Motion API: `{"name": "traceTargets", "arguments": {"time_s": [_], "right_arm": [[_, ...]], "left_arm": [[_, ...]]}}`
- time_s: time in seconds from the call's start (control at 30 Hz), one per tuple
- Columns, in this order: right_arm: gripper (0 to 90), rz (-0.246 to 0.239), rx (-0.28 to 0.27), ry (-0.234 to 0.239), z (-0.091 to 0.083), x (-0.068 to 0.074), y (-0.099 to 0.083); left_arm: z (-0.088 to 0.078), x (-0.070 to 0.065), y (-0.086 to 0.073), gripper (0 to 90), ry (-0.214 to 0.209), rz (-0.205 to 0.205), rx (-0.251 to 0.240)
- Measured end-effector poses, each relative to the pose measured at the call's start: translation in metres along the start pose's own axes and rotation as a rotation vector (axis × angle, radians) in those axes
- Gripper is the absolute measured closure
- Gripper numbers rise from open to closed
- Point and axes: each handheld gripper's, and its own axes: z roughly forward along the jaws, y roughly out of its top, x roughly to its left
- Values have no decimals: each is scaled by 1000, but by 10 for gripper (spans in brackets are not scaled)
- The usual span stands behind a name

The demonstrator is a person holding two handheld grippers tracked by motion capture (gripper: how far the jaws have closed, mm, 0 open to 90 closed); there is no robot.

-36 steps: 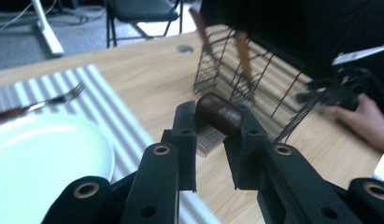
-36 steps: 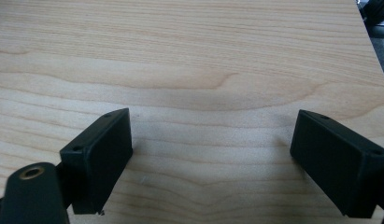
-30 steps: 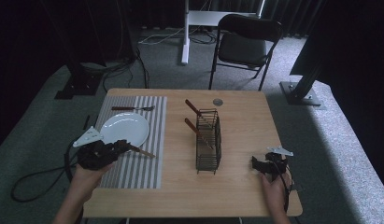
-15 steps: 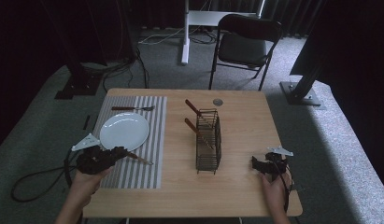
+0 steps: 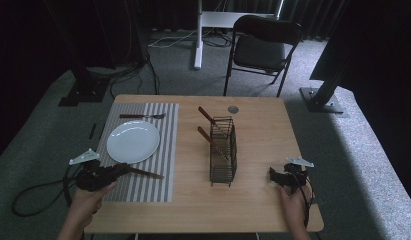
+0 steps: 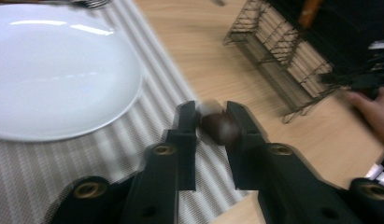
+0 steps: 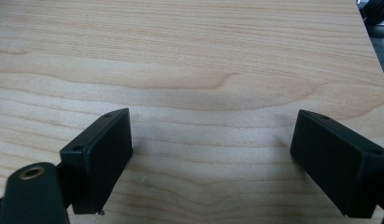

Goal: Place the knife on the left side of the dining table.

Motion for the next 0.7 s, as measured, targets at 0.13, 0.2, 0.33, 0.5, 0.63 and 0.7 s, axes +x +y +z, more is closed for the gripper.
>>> {"name": "traceTargets", "arguments": {"time_s": [0.13,0.2,0.33,0.5,0.63,0.7], "right_arm": [[122,0,0,0,0,0,0],[122,0,0,0,0,0,0],[122,0,0,0,0,0,0],[122,0,0,0,0,0,0],[122,0,0,0,0,0,0],[122,0,0,0,0,0,0]], "left_arm": [[-2,13,-10,767,-1,-59,-11],[-2,18,-14,752,7,-86,-14],[1,32,-20,706,29,-136,-16],[8,48,-29,631,59,-194,-8],[14,58,-35,571,79,-223,0],[17,62,-36,556,77,-235,-3]]}}
